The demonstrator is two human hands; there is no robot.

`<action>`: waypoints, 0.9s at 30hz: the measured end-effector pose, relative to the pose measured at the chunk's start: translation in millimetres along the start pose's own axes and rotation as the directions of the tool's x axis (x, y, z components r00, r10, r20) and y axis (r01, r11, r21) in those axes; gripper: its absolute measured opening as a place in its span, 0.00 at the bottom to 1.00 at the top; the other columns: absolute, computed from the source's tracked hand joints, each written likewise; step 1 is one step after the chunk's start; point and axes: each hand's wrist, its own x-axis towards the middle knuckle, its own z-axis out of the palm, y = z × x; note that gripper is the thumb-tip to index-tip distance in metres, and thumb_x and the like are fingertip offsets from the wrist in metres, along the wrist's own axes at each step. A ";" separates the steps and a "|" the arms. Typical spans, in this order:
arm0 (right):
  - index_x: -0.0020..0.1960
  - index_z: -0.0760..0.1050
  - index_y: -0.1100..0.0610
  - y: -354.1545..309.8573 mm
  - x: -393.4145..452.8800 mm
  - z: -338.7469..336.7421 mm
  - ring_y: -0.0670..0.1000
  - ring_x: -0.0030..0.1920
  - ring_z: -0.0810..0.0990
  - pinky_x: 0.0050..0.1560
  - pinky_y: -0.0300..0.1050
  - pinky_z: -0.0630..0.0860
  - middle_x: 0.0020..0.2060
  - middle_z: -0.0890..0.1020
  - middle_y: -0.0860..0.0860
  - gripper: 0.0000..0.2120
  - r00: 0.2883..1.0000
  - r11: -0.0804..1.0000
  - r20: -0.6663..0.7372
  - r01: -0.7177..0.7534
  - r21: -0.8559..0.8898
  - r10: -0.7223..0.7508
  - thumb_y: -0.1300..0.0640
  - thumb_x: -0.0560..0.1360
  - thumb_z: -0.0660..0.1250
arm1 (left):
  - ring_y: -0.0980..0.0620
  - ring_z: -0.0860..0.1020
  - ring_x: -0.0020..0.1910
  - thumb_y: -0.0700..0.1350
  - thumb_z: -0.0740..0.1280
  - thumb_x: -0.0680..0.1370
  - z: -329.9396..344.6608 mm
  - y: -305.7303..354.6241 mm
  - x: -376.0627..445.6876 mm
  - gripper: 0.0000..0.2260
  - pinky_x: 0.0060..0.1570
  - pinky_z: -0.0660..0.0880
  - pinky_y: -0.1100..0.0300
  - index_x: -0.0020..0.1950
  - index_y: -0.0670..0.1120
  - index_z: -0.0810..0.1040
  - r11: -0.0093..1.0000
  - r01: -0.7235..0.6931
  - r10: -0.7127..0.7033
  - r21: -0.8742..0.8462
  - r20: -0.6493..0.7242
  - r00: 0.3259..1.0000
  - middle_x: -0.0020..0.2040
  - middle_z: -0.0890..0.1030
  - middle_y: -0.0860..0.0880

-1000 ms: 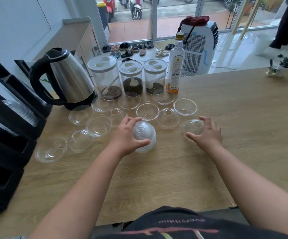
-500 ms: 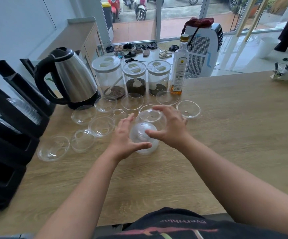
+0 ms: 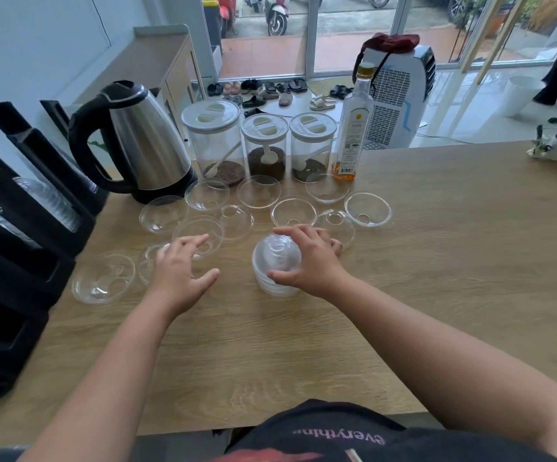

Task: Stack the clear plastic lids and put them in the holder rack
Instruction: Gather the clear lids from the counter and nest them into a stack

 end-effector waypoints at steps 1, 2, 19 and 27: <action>0.69 0.65 0.36 0.1 0.2 -0.2 0.48 0.69 0.57 0.61 0.45 0.50 0.66 0.67 0.40 0.36 1.000 1.000 -0.001 0.007 -0.007 -0.007 0.36 0.63 0.73 | 0.42 0.62 0.70 0.52 0.72 0.74 1.4 -4.4 3.4 0.29 0.69 0.59 0.49 0.74 0.53 0.69 0.999 0.005 -0.004 0.054 -0.015 1.000 0.69 0.71 0.51; 0.69 0.64 0.36 0.7 0.2 -1.1 0.48 0.70 0.58 0.62 0.46 0.50 0.66 0.67 0.40 0.38 1.000 1.000 0.001 0.013 -0.005 -0.013 0.35 0.62 0.73 | 0.42 0.62 0.70 0.52 0.72 0.74 3.3 -8.8 6.7 0.28 0.69 0.59 0.50 0.73 0.52 0.71 0.994 0.002 0.000 0.110 -0.025 1.000 0.69 0.72 0.51; 0.67 0.71 0.41 66.5 39.6 -36.5 0.58 0.70 0.55 0.66 0.55 0.55 0.73 0.59 0.51 0.20 0.944 0.889 -0.120 -0.331 -0.316 0.309 0.42 0.75 0.61 | 0.52 0.81 0.46 0.44 0.66 0.81 13.3 5.3 -2.7 0.09 0.47 0.80 0.58 0.60 0.53 0.80 0.545 0.171 -0.323 -0.821 -0.018 0.946 0.46 0.82 0.49; 0.60 0.77 0.43 69.6 37.5 -27.7 0.57 0.70 0.56 0.64 0.54 0.57 0.71 0.63 0.49 0.17 0.946 0.904 -0.141 -0.322 -0.282 0.293 0.40 0.73 0.66 | 0.50 0.80 0.41 0.36 0.57 0.83 29.4 -0.4 -20.7 0.15 0.32 0.81 0.62 0.67 0.50 0.70 0.206 0.395 -0.515 -0.895 0.244 0.822 0.46 0.77 0.44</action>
